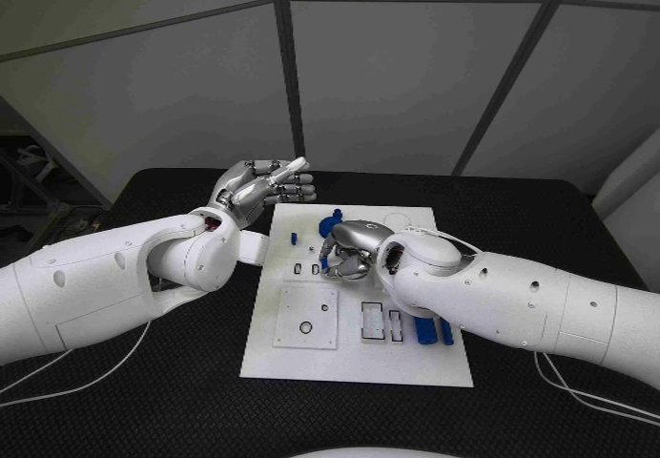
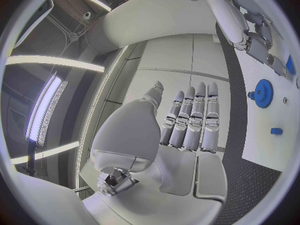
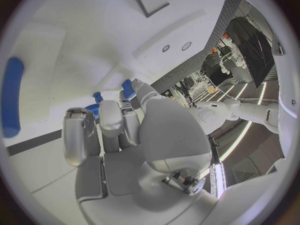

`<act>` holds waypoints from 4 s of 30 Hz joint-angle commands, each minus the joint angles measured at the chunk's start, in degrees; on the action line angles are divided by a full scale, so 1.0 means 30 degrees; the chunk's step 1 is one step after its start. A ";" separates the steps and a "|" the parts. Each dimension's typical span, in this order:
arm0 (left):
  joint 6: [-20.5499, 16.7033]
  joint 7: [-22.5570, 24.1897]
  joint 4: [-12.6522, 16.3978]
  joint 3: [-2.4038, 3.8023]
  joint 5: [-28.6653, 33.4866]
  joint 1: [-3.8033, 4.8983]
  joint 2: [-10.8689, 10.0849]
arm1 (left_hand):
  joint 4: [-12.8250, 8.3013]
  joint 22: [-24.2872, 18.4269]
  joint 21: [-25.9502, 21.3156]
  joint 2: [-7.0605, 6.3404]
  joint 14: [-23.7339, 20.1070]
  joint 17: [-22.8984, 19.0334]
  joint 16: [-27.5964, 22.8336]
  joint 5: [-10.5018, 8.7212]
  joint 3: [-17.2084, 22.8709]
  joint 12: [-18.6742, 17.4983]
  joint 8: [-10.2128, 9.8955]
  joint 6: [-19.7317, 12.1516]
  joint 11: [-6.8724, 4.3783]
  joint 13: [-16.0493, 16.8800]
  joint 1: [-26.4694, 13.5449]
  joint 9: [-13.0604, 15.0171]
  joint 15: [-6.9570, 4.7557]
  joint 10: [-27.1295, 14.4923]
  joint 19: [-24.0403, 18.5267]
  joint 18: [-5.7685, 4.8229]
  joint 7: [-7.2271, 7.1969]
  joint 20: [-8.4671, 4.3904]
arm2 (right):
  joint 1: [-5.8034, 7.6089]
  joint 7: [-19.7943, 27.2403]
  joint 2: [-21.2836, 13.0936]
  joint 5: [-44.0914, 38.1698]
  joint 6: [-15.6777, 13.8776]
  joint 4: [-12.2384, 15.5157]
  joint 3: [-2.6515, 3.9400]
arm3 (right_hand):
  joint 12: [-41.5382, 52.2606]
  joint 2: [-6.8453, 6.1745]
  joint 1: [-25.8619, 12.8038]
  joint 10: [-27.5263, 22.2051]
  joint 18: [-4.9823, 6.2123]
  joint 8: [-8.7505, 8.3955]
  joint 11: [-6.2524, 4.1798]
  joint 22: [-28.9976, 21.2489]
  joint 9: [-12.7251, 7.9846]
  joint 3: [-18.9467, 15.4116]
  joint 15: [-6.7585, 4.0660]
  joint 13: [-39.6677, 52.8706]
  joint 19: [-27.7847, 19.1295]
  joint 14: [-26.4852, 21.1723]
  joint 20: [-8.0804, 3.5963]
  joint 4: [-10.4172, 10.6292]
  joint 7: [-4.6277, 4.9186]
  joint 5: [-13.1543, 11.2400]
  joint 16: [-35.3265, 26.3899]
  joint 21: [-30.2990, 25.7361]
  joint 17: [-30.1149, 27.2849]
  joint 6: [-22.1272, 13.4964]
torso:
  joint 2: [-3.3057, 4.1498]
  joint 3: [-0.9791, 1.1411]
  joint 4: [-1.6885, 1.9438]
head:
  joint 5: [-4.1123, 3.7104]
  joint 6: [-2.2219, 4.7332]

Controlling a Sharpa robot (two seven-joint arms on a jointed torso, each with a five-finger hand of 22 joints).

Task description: Assemble the parts on the task board

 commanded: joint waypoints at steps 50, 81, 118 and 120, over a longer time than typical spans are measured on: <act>0.0324 0.0006 -0.0078 0.0013 -0.0065 0.0020 0.0101 | 0.0025 -0.0033 -0.0100 0.0228 0.0075 0.0046 -0.0135 -0.0037 -0.0157 -0.0091 -0.0127 0.0020 0.0121 -0.0028 0.0027 -0.0023 0.0056 -0.0027 0.0111 -0.0328 0.0130 0.0064 | -0.0226 -0.0077 -0.0022 -0.0258 0.0085 -0.0131 -0.0061 | -0.0332 -0.0628 -0.0338 -0.0347 -0.0004 -0.0295 0.0117 0.1940 -0.0083 0.0207 0.0225 0.0958 -0.0165 0.0078 0.0250 -0.0002 0.0205 0.0008 0.0130 -0.0090 0.0010 -0.0290 | 0.0003 0.0002 -0.0016 | -0.0008 -0.0060; 0.0378 -0.0067 -0.0209 0.0011 -0.0064 0.0018 0.0255 | 0.0025 -0.0033 -0.0100 0.0228 0.0075 0.0046 -0.0135 -0.0037 -0.0157 -0.0091 -0.0127 0.0020 0.0121 -0.0028 0.0027 -0.0023 0.0056 -0.0027 0.0111 -0.0328 0.0130 0.0064 | -0.0225 -0.0148 0.0039 -0.0283 -0.0459 -0.0200 -0.0061 | -0.1173 -0.1160 -0.0839 -0.1202 0.0128 -0.0939 0.0446 0.1396 -0.0275 0.0158 0.0502 0.0070 -0.0610 0.0042 0.0516 0.0238 0.0549 -0.1304 0.0174 -0.0436 -0.0005 -0.1689 | -0.0010 0.0002 0.0003 | -0.0045 -0.0095; 0.3511 -0.5903 -0.2509 0.0032 -0.6858 0.0473 -0.0079 | 0.0256 1.0162 1.1844 0.0155 0.7959 2.0336 2.1472 -0.0120 -0.1954 0.4894 0.1011 0.2858 -0.2428 0.3935 -0.0324 0.0700 -0.2865 0.5011 0.8445 -0.1315 -0.1992 -0.3097 | 0.0487 0.6333 -0.5296 0.5951 -0.1475 0.4050 0.0394 | -0.1621 -0.1423 0.0362 -0.1712 0.0361 -0.0054 0.0337 0.0422 0.0152 -0.0240 0.0424 -0.0480 -0.1374 -0.0020 0.0464 -0.0245 0.0432 0.0318 0.0218 -0.1113 -0.0058 -0.1258 | -0.0238 -0.0018 0.0029 | -0.0178 0.0126; 0.4516 -0.7109 -0.2853 0.0033 -0.7974 0.0753 0.0028 | 0.0244 1.4306 1.5171 -0.0301 0.8575 2.3193 2.3977 0.0007 -0.2448 0.6533 0.1334 0.2955 -0.2523 0.5290 -0.0620 0.0980 -0.3097 0.5038 0.9503 -0.1778 -0.2407 -0.3247 | 0.0591 0.6317 -0.6025 0.6986 -0.0955 0.4362 0.0599 | -0.1622 -0.1380 0.0250 -0.1692 0.0357 0.0062 0.0317 0.0438 0.0190 -0.0317 0.0413 -0.0491 -0.1356 -0.0022 0.0459 -0.0173 0.0403 0.0073 0.0212 -0.1115 -0.0070 -0.1085 | -0.0295 -0.0031 0.0045 | -0.0171 0.0093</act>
